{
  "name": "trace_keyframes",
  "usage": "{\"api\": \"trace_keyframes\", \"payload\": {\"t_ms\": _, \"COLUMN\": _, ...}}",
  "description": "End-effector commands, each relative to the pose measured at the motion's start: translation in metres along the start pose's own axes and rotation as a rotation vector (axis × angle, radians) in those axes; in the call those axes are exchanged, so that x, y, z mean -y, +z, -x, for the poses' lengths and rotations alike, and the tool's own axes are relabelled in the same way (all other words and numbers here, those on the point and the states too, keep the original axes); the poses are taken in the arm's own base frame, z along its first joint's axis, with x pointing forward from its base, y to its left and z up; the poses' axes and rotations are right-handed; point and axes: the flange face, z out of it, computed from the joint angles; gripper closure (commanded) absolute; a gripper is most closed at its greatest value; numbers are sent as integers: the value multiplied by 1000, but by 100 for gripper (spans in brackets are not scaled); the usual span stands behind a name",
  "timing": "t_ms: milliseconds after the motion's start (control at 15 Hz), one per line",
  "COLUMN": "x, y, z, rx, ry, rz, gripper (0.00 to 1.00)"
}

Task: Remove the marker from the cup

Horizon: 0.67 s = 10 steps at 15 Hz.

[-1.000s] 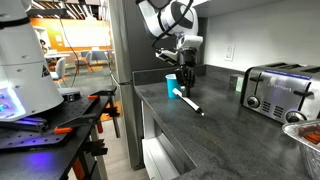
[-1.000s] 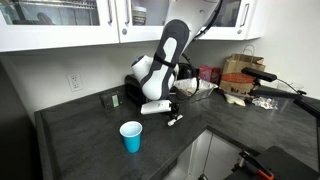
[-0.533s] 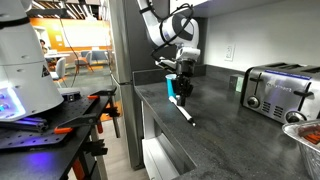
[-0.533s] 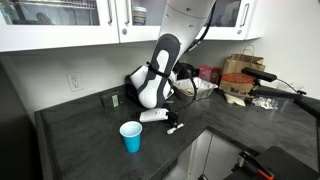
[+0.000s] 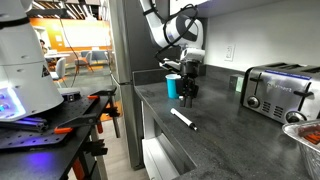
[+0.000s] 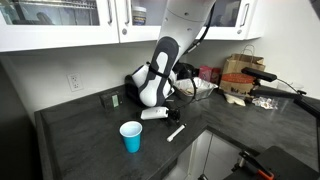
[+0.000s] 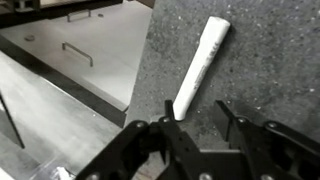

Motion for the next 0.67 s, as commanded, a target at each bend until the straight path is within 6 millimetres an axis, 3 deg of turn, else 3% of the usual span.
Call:
{"api": "trace_keyframes", "payload": {"t_ms": 0, "x": -7, "y": -15, "z": -13, "rx": 22, "ry": 31, "rz": -51, "gripper": 21}}
{"api": "trace_keyframes", "payload": {"t_ms": 200, "x": -18, "y": -33, "z": -26, "rx": 92, "ry": 38, "rz": -137, "gripper": 1}}
{"api": "trace_keyframes", "payload": {"t_ms": 600, "x": -32, "y": -67, "z": -32, "rx": 199, "ry": -50, "rz": -255, "gripper": 0}}
